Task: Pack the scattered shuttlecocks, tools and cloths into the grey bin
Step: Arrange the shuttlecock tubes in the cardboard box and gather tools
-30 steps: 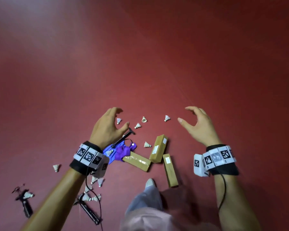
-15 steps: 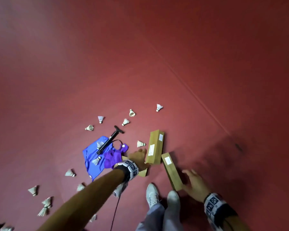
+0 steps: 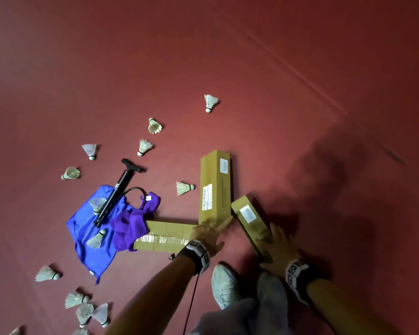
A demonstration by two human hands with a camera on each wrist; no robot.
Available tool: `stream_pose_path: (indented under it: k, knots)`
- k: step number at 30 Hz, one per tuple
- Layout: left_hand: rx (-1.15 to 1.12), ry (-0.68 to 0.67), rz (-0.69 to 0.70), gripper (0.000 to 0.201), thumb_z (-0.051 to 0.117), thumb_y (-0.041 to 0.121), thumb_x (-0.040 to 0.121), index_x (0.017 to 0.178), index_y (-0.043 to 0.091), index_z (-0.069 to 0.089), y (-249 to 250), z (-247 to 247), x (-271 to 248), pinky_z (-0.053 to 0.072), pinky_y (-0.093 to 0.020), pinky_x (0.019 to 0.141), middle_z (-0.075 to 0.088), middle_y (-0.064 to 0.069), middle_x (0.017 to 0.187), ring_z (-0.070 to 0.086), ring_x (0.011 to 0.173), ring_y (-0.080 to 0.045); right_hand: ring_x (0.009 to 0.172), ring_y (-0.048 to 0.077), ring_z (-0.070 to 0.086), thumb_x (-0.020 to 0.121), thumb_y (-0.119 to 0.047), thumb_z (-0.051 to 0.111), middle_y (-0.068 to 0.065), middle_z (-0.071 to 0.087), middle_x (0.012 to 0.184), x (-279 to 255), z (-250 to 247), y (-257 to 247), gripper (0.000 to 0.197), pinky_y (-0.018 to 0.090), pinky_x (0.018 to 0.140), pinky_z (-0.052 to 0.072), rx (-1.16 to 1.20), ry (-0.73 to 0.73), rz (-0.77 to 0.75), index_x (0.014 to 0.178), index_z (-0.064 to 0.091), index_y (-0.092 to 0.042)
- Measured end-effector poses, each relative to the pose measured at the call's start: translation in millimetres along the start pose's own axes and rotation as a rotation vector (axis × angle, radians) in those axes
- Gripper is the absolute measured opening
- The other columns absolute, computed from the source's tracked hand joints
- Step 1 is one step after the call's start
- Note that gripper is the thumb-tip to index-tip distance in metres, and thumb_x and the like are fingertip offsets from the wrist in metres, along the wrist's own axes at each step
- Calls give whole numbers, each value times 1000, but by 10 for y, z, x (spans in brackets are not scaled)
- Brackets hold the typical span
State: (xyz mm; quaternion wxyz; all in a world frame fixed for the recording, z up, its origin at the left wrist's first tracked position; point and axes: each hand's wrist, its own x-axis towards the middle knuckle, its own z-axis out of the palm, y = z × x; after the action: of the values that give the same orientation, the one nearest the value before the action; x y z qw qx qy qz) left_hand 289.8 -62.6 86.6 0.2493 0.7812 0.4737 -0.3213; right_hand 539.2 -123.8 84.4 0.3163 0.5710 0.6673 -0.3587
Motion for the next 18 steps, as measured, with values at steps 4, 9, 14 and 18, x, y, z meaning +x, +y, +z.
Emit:
stream_pose_path:
  k: [4,9,14,18]
  knots:
    - [-94,121,-216,115,32,94,77,151,38,-36,-14,217,534,52,-41,71,45,-29,140,64,98,-38,152,43,13,69,-73,75,21,-18,166,513,311,-27,133,61,119,25,-2,84,58,158,-19,-41]
    - [-477,105,-385,146,60,89,68,157,14,-28,-68,359,821,56,-46,87,48,-21,136,65,107,-37,126,38,54,70,-52,84,19,26,154,897,562,-62,150,49,99,52,216,173,148,147,-43,-36]
    - [-781,47,-392,91,65,52,91,160,14,18,-212,288,707,55,-38,85,65,-20,127,67,109,-40,117,40,59,75,-29,69,14,41,140,703,523,-37,130,49,95,53,492,246,170,151,-36,-34]
    - [-815,-28,-348,62,51,4,94,152,19,37,-118,-65,260,58,-43,94,73,-13,121,69,113,-34,127,39,55,74,-25,78,18,36,153,225,226,-28,132,43,101,50,709,279,252,159,-24,-23]
